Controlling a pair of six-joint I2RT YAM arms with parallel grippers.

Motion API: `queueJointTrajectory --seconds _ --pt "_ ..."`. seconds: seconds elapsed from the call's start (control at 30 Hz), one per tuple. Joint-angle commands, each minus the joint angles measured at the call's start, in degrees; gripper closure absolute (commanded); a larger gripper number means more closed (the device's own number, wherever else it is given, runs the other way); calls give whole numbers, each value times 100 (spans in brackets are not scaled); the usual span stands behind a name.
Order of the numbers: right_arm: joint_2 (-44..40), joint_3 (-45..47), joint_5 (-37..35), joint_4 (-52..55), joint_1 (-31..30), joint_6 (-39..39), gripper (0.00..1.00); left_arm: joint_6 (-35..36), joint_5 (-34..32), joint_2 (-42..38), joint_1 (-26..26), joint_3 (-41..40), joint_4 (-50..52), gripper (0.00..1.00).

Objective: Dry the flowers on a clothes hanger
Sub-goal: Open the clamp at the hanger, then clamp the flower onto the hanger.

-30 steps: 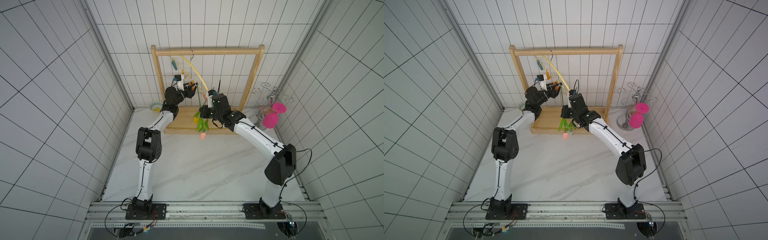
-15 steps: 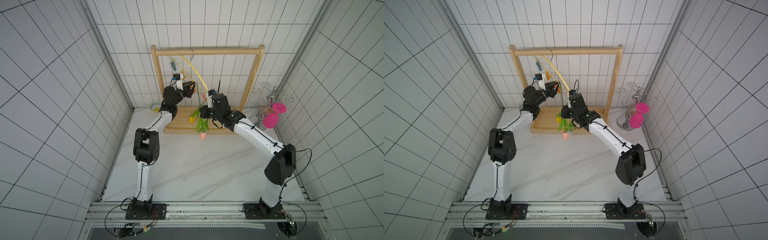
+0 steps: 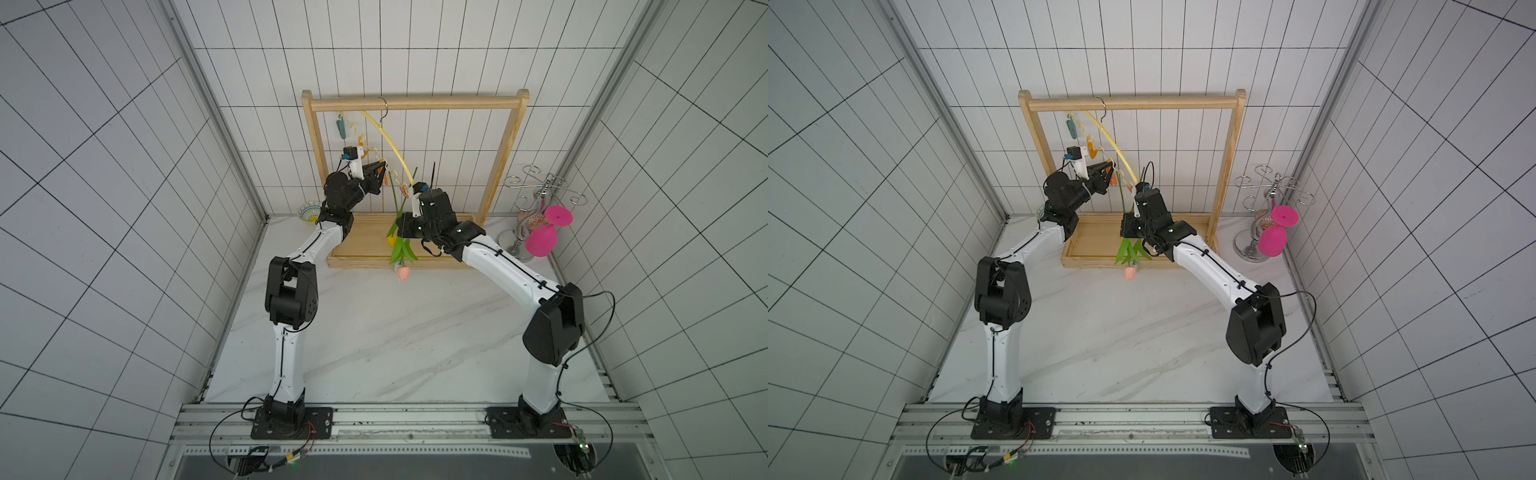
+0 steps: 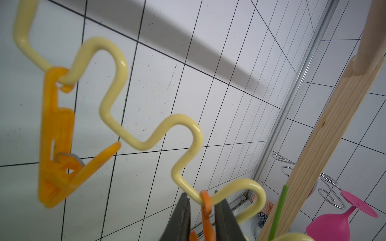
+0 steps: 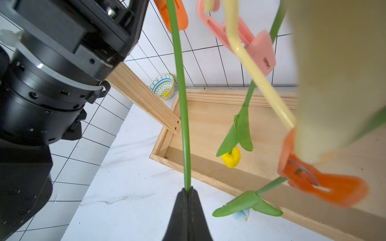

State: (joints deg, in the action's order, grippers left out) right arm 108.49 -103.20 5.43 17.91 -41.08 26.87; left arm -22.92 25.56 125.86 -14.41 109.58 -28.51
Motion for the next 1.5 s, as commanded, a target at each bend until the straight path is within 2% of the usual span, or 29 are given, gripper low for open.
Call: queueJointTrajectory --seconds 0.0,0.1,0.3,0.47,0.7,0.9,1.23,1.47 --pt "288 -299 230 194 73 161 100 -7 169 -280 -61 -52 -13 78" --pt "424 -385 309 209 150 354 100 -17 168 -301 -61 -83 -27 78" --pt "654 -524 967 25 241 672 100 -60 195 -334 -101 -119 -81 78" --pt "343 146 1721 -955 224 837 100 95 134 -363 -167 -144 -31 78" --pt "54 810 1395 -967 135 784 100 149 64 -362 -189 -165 -7 78" --pt "138 850 1367 -904 135 811 100 156 65 -403 -202 -201 5 78" --pt "277 152 1304 -798 488 1451 100 218 87 -497 -228 -385 -23 78" --pt "434 -380 1870 -966 557 1567 100 181 89 -484 -246 -454 -102 78"
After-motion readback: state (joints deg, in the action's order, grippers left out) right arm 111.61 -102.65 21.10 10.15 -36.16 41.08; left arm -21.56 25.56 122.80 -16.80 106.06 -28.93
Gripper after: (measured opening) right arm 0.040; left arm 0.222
